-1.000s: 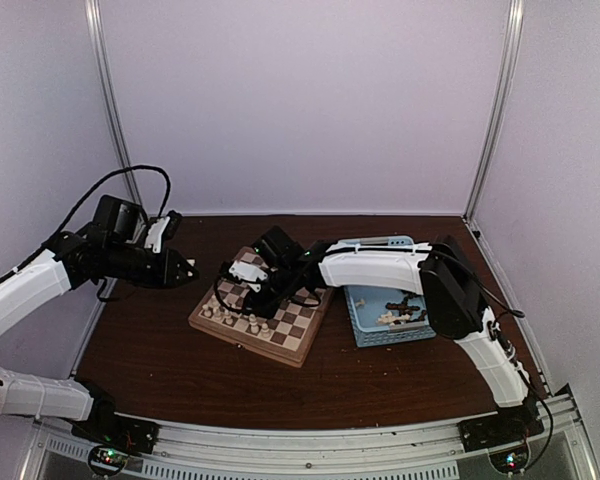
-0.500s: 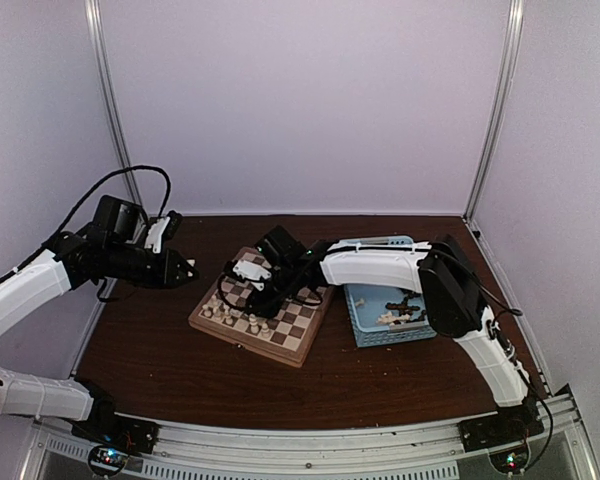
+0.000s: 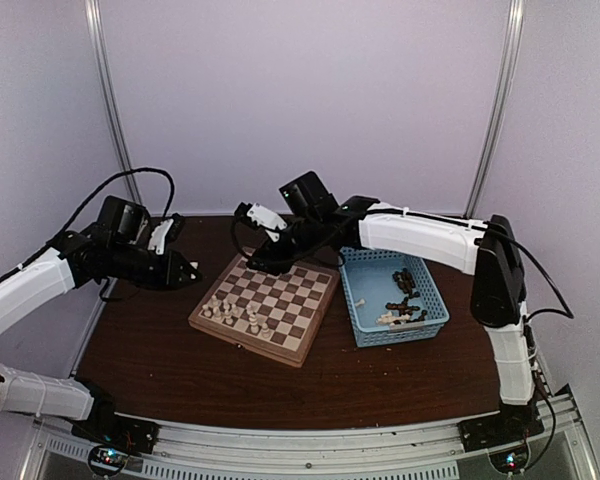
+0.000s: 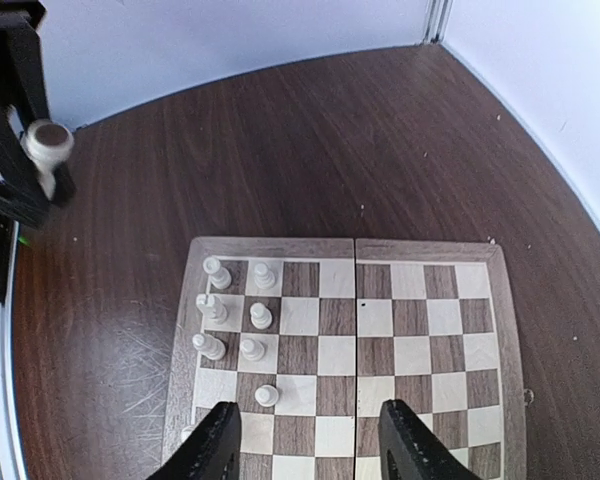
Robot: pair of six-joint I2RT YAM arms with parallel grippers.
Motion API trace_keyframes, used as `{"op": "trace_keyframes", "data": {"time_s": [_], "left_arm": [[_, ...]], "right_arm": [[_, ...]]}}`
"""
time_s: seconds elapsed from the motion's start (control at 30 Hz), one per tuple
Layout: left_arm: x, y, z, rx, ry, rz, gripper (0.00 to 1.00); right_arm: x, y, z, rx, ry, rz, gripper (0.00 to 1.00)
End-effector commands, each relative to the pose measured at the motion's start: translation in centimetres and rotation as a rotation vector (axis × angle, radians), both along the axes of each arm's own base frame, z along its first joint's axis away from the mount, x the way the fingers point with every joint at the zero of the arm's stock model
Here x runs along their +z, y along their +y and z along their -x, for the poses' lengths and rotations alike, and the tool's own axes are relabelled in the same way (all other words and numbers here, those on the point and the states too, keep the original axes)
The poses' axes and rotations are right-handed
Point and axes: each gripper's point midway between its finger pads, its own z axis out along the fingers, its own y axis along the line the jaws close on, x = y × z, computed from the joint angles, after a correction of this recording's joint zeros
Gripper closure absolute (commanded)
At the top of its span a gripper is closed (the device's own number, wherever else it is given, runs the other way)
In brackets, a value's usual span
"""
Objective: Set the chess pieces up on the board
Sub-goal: Place the chess piece on the chessboard.
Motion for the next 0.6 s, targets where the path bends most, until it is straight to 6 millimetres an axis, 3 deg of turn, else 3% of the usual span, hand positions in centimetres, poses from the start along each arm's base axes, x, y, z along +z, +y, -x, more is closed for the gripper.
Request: {"op": "trace_keyframes", "data": {"time_s": [0.0, 0.17, 0.57], "left_arm": [[1.5, -0.9, -1.0, -0.012, -0.029, 0.065, 0.91], [1.5, -1.3, -1.2, -0.016, -0.020, 0.078, 0.91], [1.2, -1.1, -1.0, -0.009, -0.016, 0.075, 0.91]], "right_arm": [[2.4, -0.7, 0.6, 0.010, -0.014, -0.043, 0.52], [0.0, -1.2, -0.3, -0.048, 0.013, 0.003, 0.62], [-6.9, 0.6, -0.3, -0.036, 0.154, 0.037, 0.68]]}}
